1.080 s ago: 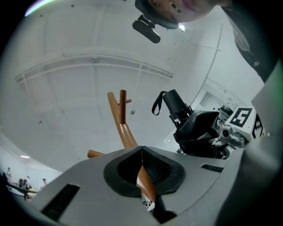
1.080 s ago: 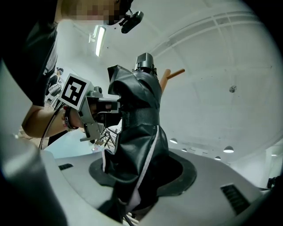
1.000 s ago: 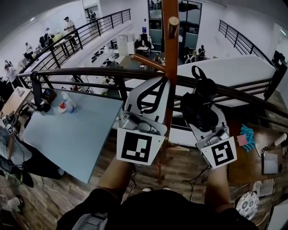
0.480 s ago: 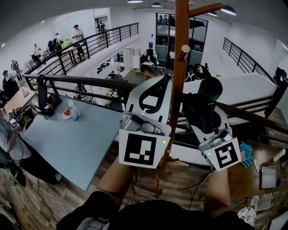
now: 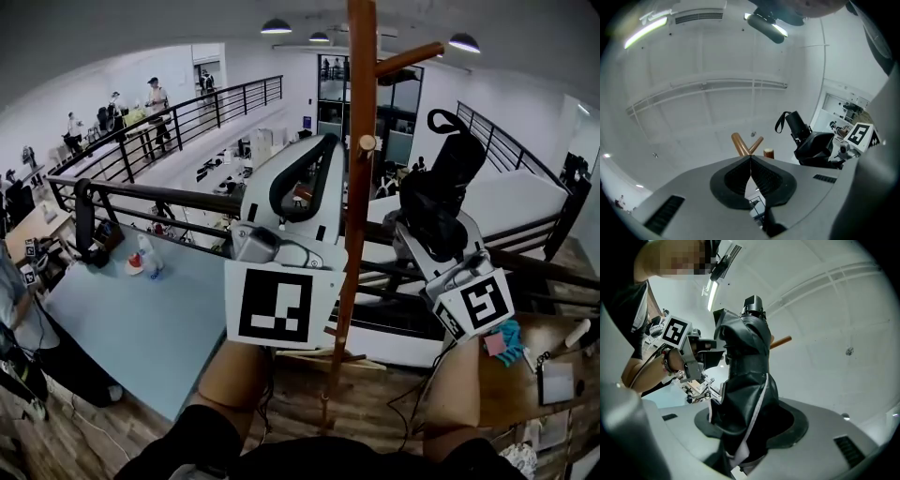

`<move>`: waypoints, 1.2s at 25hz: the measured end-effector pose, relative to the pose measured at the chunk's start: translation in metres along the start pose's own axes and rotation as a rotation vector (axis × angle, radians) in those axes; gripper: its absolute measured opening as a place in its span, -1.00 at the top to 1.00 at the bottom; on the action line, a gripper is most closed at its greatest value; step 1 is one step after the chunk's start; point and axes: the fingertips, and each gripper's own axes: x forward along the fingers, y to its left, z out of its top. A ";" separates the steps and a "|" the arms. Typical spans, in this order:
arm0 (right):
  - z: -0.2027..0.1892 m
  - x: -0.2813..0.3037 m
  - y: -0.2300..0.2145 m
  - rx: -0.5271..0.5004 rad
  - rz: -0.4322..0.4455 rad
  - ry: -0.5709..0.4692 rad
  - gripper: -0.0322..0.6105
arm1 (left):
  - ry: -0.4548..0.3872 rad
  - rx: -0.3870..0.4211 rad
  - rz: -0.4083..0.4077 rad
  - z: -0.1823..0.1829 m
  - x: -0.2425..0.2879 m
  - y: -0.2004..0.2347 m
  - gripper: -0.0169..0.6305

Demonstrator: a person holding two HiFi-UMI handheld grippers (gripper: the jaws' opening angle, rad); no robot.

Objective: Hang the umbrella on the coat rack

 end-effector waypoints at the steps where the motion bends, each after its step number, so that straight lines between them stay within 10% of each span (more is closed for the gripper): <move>1: 0.002 0.001 -0.004 -0.001 -0.004 -0.002 0.22 | -0.008 0.006 -0.004 0.007 0.002 0.000 0.91; 11: -0.002 0.011 -0.040 0.008 -0.021 -0.029 0.22 | -0.104 0.092 -0.041 0.071 0.039 -0.016 0.91; 30: 0.000 0.073 -0.089 0.067 0.103 -0.189 0.22 | -0.023 0.307 0.070 0.073 0.085 -0.028 0.91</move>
